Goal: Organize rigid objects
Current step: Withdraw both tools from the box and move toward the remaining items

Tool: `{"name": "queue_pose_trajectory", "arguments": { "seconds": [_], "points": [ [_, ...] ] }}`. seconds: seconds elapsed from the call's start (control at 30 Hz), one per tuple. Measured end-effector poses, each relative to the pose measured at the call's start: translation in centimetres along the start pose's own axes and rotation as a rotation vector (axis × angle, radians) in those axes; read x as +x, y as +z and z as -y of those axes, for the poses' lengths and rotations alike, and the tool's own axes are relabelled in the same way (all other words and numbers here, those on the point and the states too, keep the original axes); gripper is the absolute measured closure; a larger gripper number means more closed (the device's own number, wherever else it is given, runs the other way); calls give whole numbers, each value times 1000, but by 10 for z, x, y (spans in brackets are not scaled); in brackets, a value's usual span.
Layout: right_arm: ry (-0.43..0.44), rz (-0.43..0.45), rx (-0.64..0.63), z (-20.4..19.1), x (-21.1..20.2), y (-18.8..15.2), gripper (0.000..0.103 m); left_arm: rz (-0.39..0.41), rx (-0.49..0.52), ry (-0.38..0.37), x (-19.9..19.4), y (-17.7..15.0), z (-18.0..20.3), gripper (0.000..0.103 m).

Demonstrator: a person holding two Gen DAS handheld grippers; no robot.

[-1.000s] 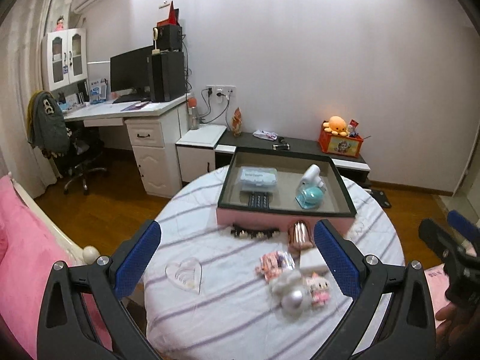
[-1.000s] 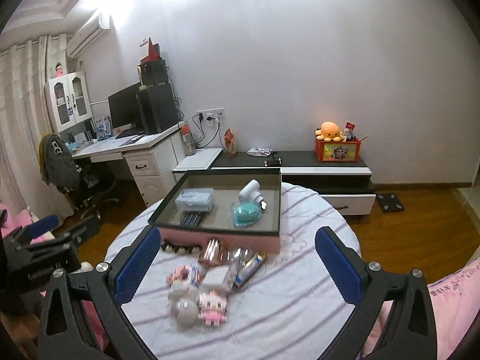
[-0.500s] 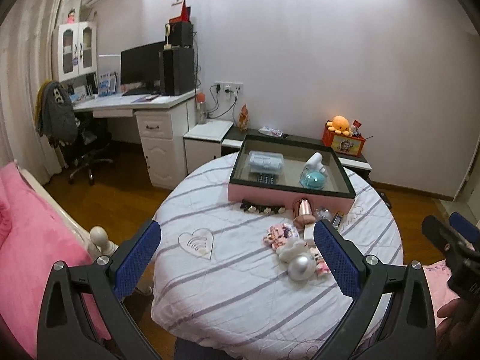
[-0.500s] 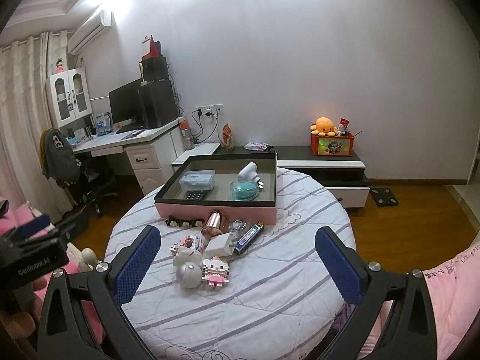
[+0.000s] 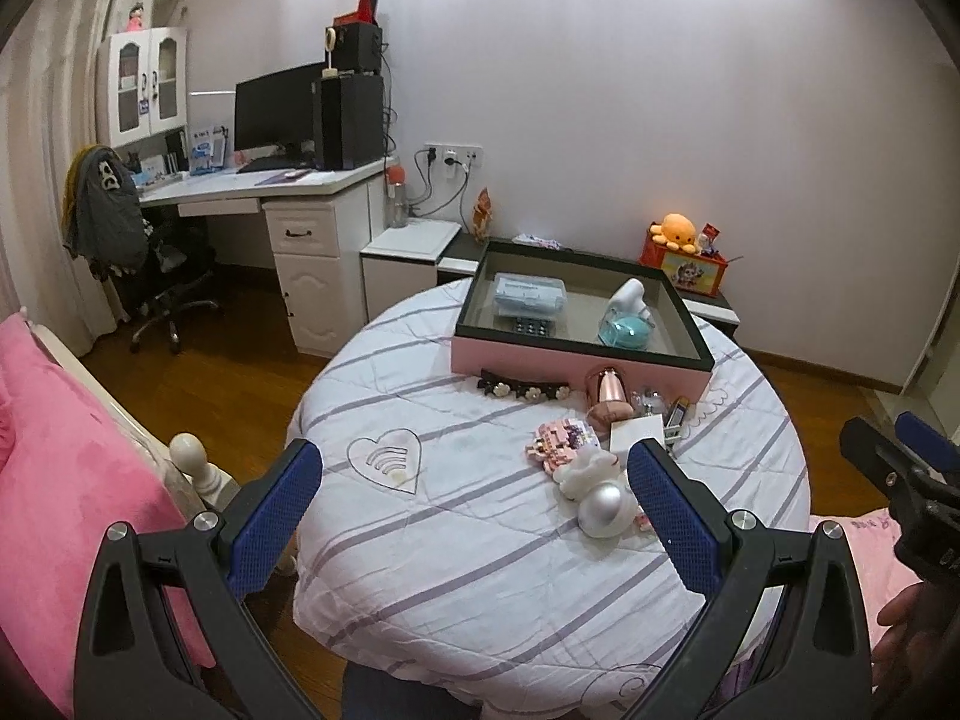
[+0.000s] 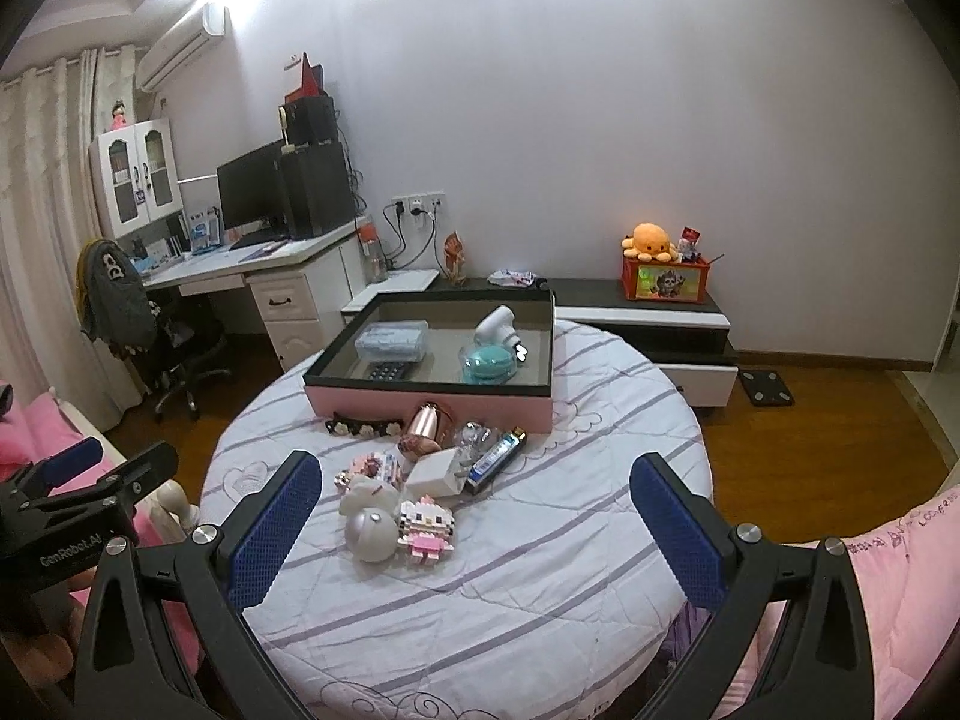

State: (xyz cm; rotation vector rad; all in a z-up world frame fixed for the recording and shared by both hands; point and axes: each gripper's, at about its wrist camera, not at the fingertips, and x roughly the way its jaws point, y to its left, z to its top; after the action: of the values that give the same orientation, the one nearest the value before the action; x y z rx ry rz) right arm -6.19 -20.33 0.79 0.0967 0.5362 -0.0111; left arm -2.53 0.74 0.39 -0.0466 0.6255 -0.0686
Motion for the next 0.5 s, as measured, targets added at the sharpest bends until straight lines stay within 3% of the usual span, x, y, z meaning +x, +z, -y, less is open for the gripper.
{"name": "queue_pose_trajectory", "arguments": {
  "seconds": [0.13, 0.3, 0.5],
  "points": [
    [-2, -56, -20, 2, 19, -8, 0, -23, 8, -10, 16, -10, 6, 0],
    [-3, -165, -33, 8, 53, -29, 0, -137, 35, -31, 57, -38, 19, 0],
    [4, -235, -48, 14, 80, -45, 0, -184, 63, -54, 86, -52, 36, 0]
  ]
}}
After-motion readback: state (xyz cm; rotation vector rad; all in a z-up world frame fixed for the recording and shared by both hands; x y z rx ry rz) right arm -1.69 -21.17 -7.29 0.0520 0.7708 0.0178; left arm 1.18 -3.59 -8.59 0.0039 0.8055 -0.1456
